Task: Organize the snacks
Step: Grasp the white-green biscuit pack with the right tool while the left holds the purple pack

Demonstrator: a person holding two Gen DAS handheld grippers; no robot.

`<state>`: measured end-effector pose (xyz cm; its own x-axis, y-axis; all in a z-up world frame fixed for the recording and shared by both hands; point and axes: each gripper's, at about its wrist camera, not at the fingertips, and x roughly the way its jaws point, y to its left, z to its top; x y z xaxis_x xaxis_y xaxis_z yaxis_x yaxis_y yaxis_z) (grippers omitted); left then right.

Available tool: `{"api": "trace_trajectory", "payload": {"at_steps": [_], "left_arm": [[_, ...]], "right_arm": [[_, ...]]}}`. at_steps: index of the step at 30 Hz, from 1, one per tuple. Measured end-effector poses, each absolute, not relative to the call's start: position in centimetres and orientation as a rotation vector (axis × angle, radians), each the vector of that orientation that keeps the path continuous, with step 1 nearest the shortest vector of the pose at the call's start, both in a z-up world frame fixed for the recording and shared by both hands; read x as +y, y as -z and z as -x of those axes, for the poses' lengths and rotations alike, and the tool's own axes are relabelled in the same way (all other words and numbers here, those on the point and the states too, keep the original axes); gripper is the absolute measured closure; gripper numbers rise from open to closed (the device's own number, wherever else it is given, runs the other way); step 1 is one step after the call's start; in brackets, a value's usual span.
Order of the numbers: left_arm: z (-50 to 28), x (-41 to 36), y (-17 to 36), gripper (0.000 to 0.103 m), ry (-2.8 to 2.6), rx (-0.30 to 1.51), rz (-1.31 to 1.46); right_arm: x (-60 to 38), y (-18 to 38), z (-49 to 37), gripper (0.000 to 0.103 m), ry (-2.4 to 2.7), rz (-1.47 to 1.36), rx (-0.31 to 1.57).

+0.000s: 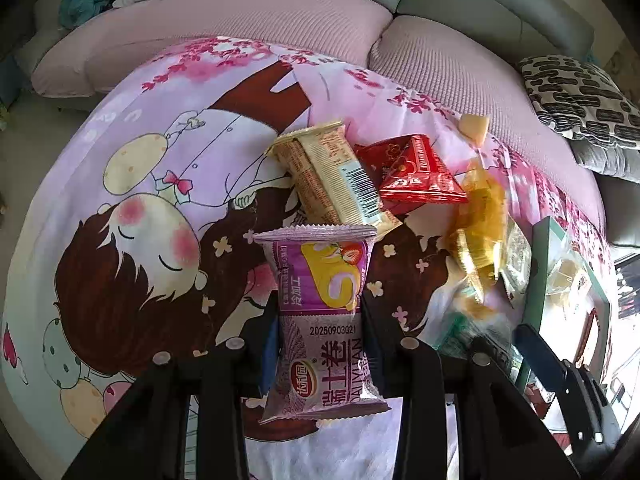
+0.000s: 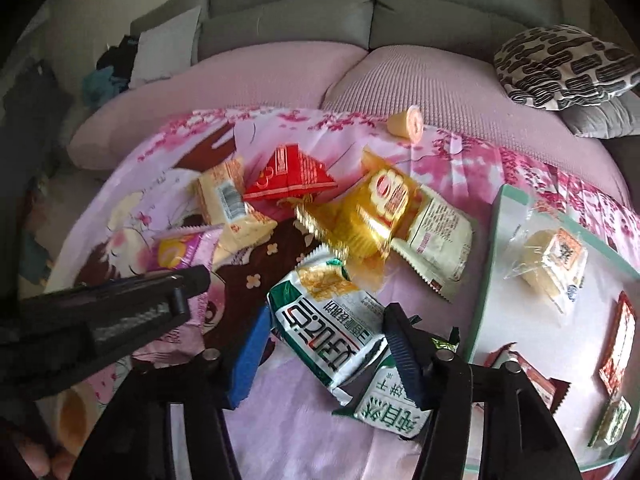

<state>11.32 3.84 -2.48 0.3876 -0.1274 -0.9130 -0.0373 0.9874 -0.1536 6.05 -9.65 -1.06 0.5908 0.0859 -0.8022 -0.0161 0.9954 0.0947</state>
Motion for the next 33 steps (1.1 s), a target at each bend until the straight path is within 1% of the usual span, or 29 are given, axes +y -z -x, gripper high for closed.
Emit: {"api": "trace_trajectory", "payload": {"at_steps": [1,4,10,14,15,16,18,24,26,27,28,33], "left_arm": [[-11.3,3.7,2.4,0.065,0.062,1.170,0.157],[-11.2,3.4,2.1,0.065,0.071,1.164,0.148],[-11.2,3.6,2.3,0.065,0.055,1.171,0.145],[-10.9,3.8,2.7,0.065,0.054,1.181,0.147],[-10.9,3.9,2.8,0.065,0.051,1.183,0.150],[-10.9,4.0,2.8,0.065,0.048,1.184,0.153],[-10.8,4.2,2.8,0.065,0.045,1.185,0.159],[-10.9,4.2,2.7,0.065,0.051,1.187,0.172],[-10.8,4.2,2.7,0.065,0.053,1.187,0.176],[-10.8,4.3,2.7,0.065,0.053,1.189,0.178],[-10.8,4.3,2.7,0.065,0.052,1.190,0.180],[-10.8,4.4,2.6,0.065,0.052,1.193,0.182]], "right_arm": [[-10.0,0.6,-5.8,0.067,-0.061,-0.100,0.922],[-10.6,0.0,-5.4,0.067,-0.054,-0.116,0.911],[-10.7,2.0,-6.1,0.067,-0.056,-0.091,0.988],[-10.0,2.3,-7.1,0.066,-0.097,-0.081,0.979],[-9.8,2.4,-7.4,0.062,-0.104,-0.073,0.975],[-9.7,2.7,-7.8,0.056,-0.105,-0.069,0.970],[-9.7,3.6,-8.5,0.051,-0.119,-0.081,0.999],[-10.4,4.3,-8.1,0.051,-0.163,-0.198,1.042],[-10.4,4.3,-7.5,0.047,-0.181,-0.228,1.052],[-10.3,4.3,-7.2,0.043,-0.190,-0.242,1.061],[-10.1,4.3,-6.9,0.043,-0.198,-0.246,1.071],[-8.2,4.3,-6.5,0.043,-0.170,-0.129,1.080]]}}
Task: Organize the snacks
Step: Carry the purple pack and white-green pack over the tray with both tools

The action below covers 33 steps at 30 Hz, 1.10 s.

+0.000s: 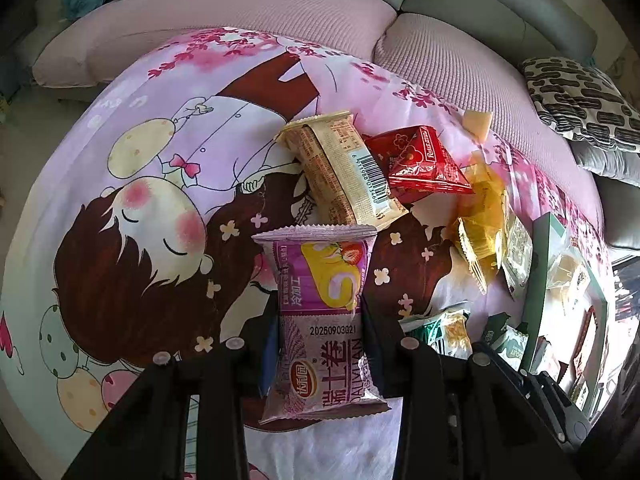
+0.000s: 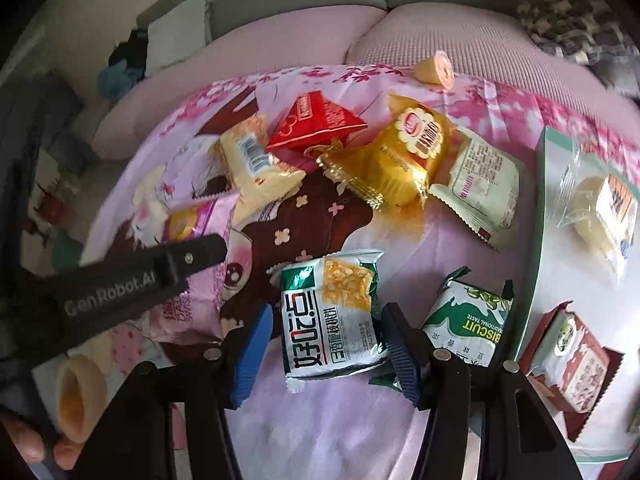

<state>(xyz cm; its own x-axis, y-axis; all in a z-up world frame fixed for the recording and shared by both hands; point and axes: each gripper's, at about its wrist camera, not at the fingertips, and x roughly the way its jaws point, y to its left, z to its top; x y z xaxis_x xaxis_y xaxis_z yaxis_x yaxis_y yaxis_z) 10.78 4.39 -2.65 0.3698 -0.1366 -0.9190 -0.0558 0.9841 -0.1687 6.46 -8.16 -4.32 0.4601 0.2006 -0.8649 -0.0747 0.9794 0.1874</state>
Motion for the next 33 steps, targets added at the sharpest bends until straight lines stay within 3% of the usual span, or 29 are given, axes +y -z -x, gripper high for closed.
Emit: {"api": "trace_trajectory", "payload": {"at_steps": [18,21,33], "left_arm": [[-11.5,4.4,4.4,0.064,0.021,1.235,0.162],[-11.6,4.4,4.3,0.064,0.010,1.229,0.157],[-10.7,4.8,2.4,0.065,-0.018,1.160,0.146]], "right_arm": [[-6.1,6.6,-7.4,0.046,-0.069,-0.029,1.102],[-6.4,6.1,-7.0,0.050,-0.065,-0.044,1.095],[-9.4,1.2,-5.5,0.050,-0.081,-0.157,0.994]]}}
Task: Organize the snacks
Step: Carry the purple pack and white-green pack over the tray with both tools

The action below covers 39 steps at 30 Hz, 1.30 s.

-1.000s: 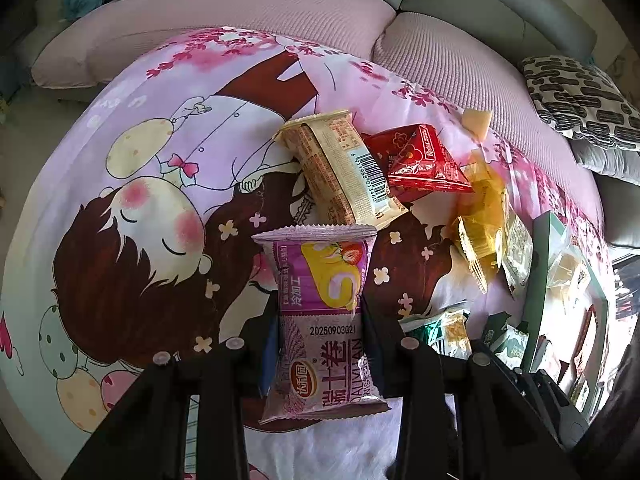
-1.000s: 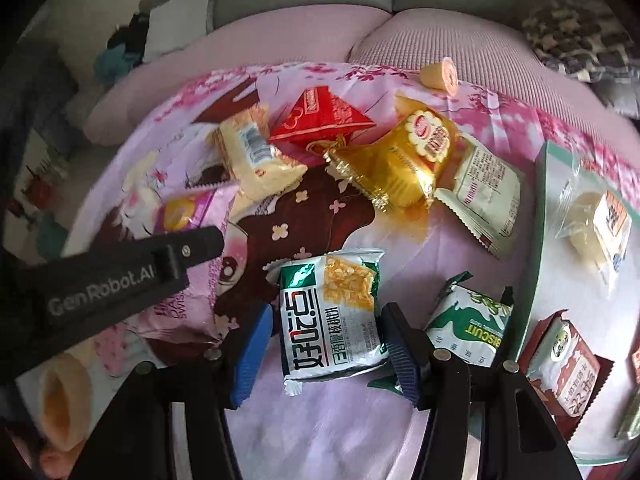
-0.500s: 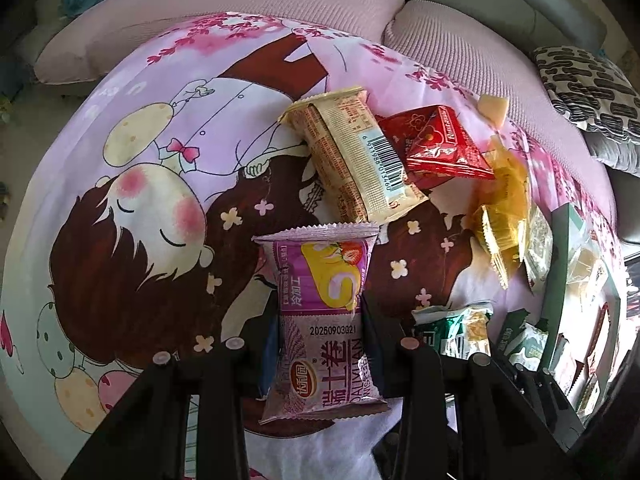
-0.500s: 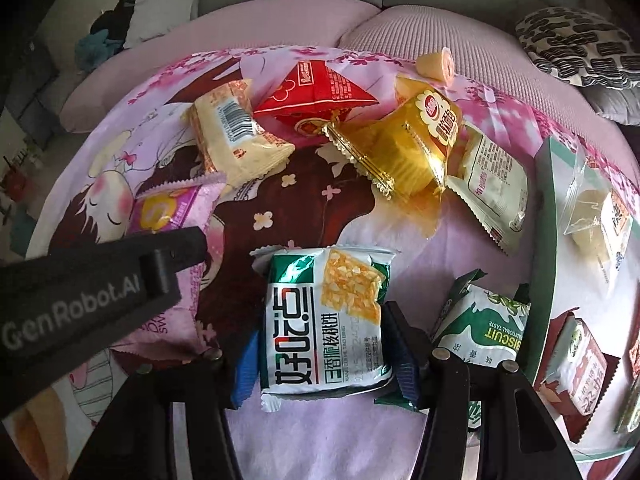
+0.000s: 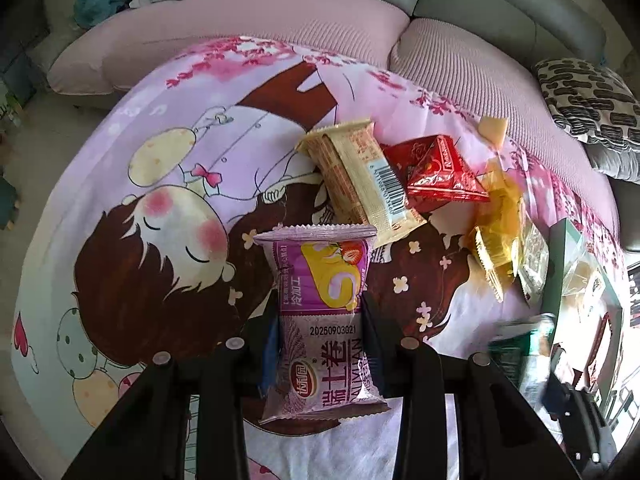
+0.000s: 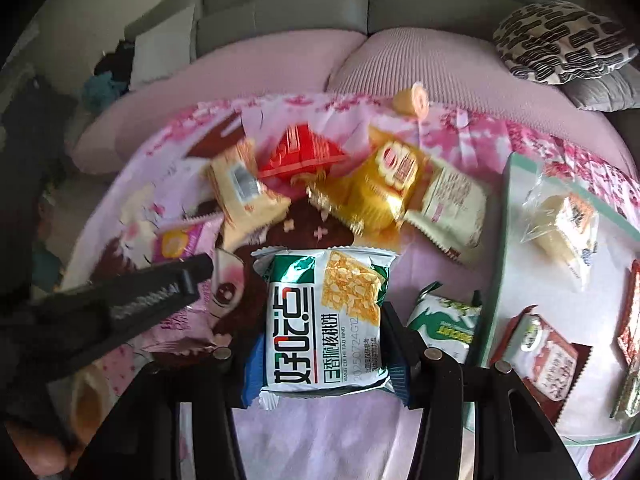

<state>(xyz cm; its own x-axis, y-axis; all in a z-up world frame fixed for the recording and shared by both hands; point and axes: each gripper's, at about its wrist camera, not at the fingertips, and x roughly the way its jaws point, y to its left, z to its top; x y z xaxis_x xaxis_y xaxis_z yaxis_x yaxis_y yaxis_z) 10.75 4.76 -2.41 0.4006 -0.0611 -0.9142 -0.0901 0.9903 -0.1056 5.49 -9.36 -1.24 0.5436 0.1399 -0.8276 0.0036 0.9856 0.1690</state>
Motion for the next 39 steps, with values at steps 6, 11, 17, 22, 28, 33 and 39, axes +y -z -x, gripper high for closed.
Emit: {"api": "trace_trajectory", "payload": {"at_steps": [6,11,17,22,28,33,39], "left_arm": [[-10.4,3.6,1.1,0.065,-0.004,1.121,0.120],[-9.9,1.3,0.3,0.065,0.039,1.103,0.087],[-8.5,-2.6,0.1,0.065,0.117,1.084,0.027],[-7.1,-6.4,0.3,0.065,0.253,1.097,0.013],[-5.6,-11.0,-0.3,0.065,0.355,1.090,-0.064],[-4.9,-14.1,-0.5,0.065,0.415,1.098,-0.126],[-5.3,-17.8,-0.7,0.065,0.467,1.109,-0.171]], "right_arm": [[-12.0,-0.5,-4.1,0.050,-0.028,-0.216,0.974],[-15.8,-1.2,-3.0,0.050,0.062,-0.274,0.953],[-21.4,-0.8,-1.2,0.050,0.195,-0.355,0.942],[-26.4,-0.5,0.6,0.050,0.310,-0.421,0.934],[-31.9,-0.3,3.1,0.050,0.424,-0.500,0.911],[-35.7,0.1,4.7,0.050,0.490,-0.562,0.888],[-38.2,0.8,5.5,0.050,0.525,-0.606,0.871]]}}
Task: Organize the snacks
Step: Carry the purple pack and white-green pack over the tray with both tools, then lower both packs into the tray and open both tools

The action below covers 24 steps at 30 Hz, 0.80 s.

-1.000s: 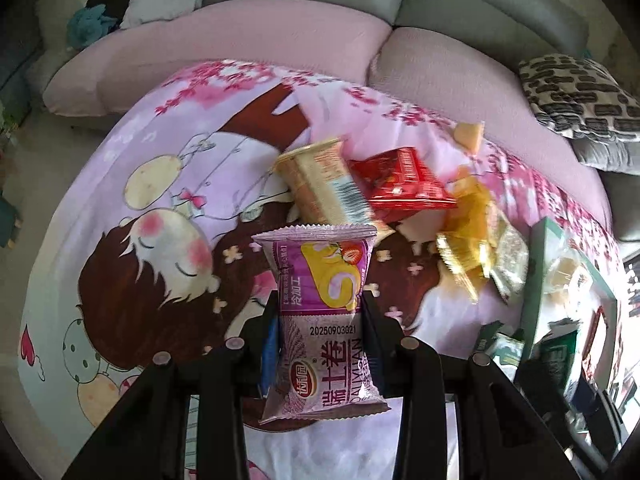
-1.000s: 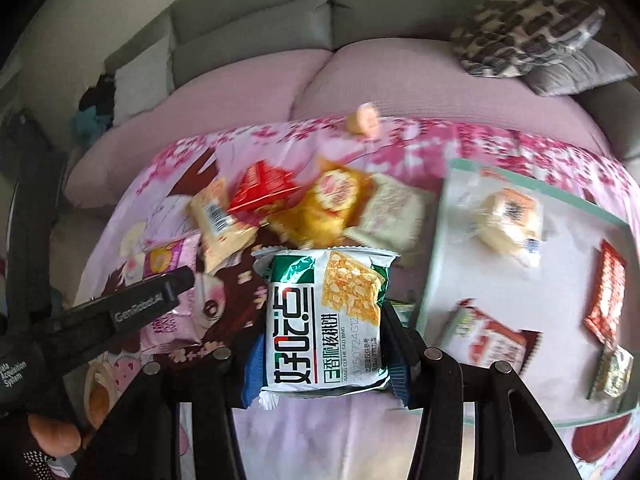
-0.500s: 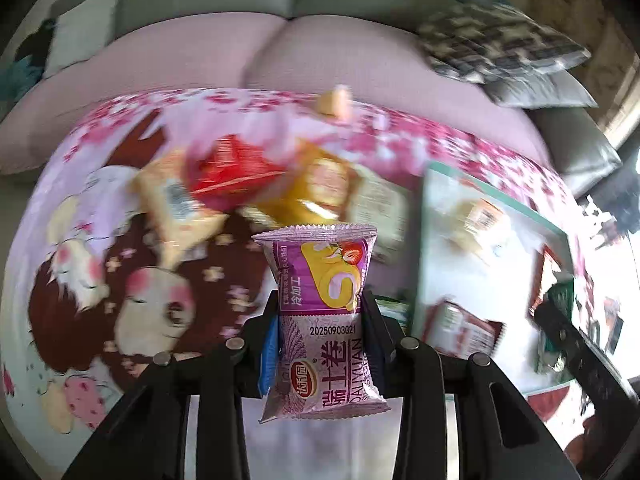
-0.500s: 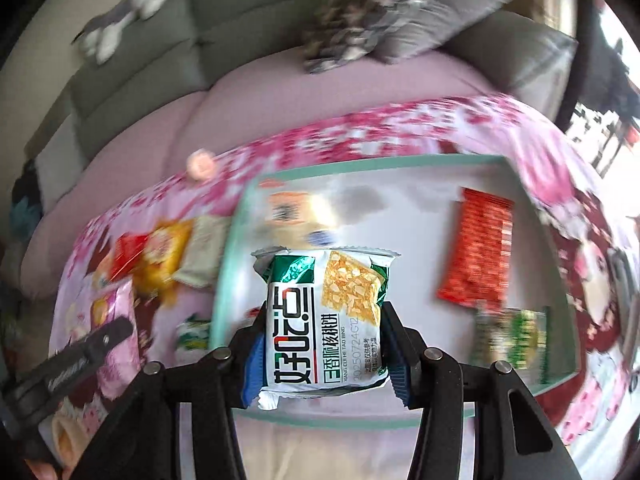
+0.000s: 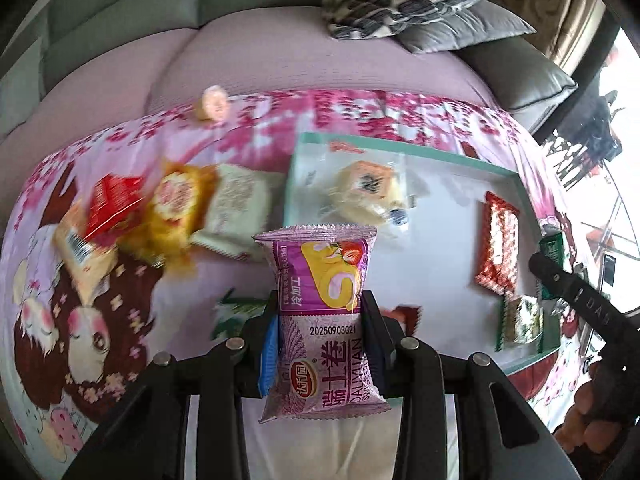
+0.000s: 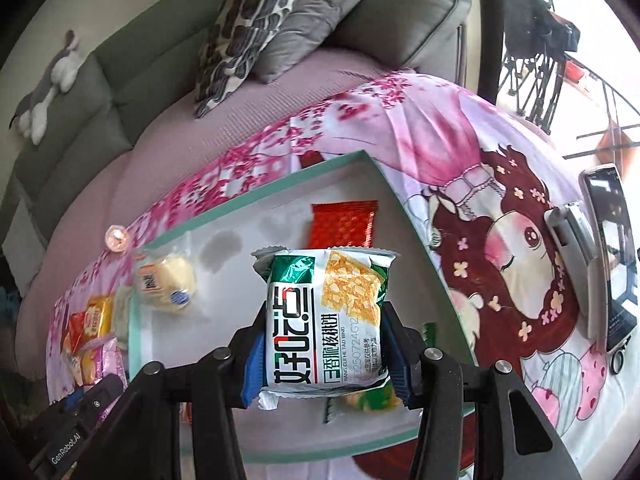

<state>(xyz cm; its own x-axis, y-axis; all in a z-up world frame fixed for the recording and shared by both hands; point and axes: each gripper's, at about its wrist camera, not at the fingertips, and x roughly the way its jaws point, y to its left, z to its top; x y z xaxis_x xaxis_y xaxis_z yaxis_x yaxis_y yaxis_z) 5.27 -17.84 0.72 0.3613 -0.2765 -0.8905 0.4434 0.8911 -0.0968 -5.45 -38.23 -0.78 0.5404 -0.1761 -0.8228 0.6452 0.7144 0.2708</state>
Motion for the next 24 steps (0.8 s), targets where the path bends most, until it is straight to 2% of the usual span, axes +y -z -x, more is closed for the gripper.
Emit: {"api": "trace_trajectory", "payload": {"at_steps": [10,24], "left_arm": [[-6.6,-25.1,-0.7,0.065,0.552,1.115,-0.227],[-9.4,-29.8,0.1,0.064,0.554,1.114,-0.283]], "right_arm": [[-40.5,1.2,5.3,0.050,0.546,-0.620,0.812],[-41.1,1.9,2.4,0.050,0.567,-0.526,0.811]]}}
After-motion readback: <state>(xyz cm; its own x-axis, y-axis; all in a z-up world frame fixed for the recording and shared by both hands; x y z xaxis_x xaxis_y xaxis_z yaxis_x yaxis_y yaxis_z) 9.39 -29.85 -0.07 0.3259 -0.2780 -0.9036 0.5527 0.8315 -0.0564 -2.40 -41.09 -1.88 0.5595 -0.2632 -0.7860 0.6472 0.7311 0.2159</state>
